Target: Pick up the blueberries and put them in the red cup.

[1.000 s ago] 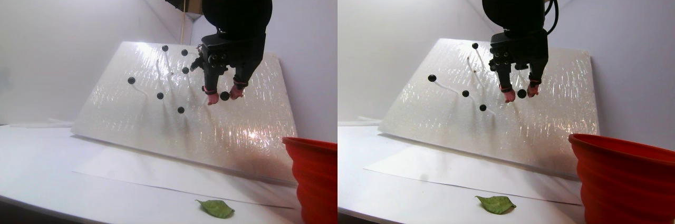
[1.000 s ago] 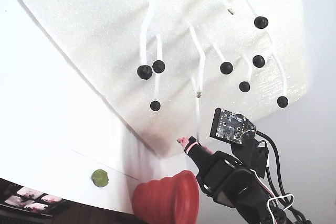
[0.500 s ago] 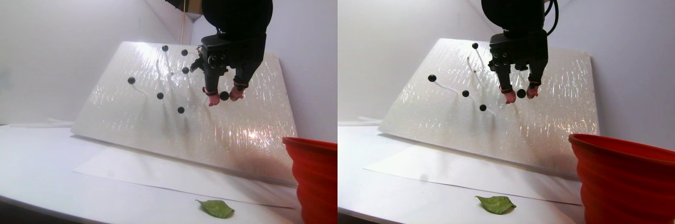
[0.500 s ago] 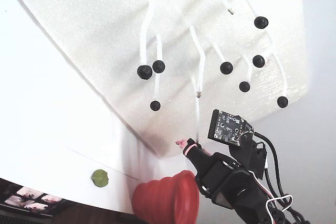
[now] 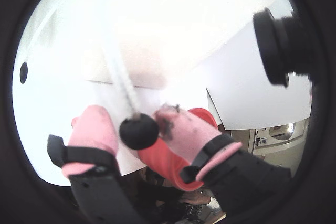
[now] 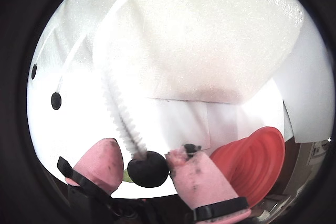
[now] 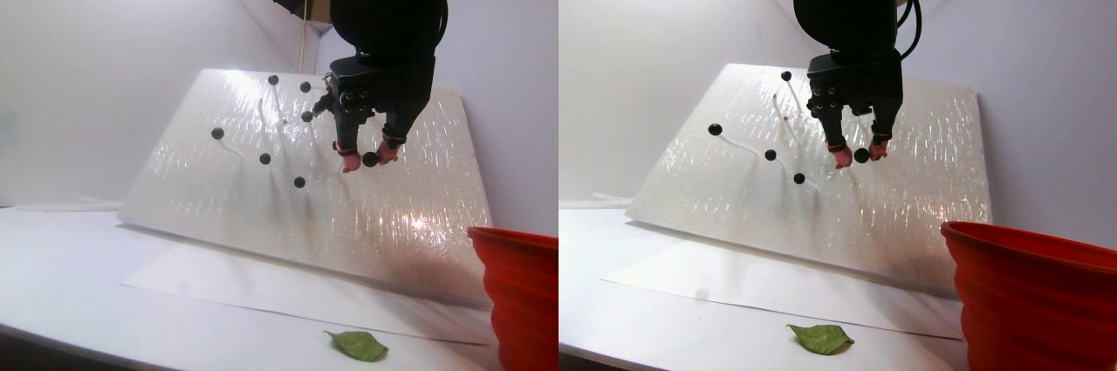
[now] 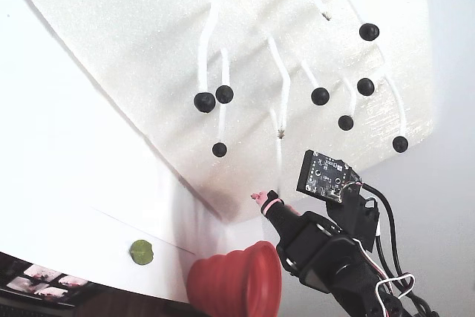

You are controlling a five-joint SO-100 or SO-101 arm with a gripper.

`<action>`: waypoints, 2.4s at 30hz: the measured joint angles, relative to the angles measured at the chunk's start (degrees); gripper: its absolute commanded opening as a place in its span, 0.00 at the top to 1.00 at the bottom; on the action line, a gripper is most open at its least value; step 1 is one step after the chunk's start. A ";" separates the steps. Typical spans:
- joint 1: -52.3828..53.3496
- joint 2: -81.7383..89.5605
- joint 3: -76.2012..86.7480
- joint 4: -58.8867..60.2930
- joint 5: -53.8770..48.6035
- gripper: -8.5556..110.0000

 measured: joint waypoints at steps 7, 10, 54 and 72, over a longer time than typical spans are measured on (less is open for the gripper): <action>0.00 0.00 0.00 0.00 -0.18 0.83; 0.00 0.00 0.88 0.00 -0.62 0.83; 12.57 10.72 4.31 7.65 2.11 0.83; 21.71 10.72 4.31 7.73 2.72 0.82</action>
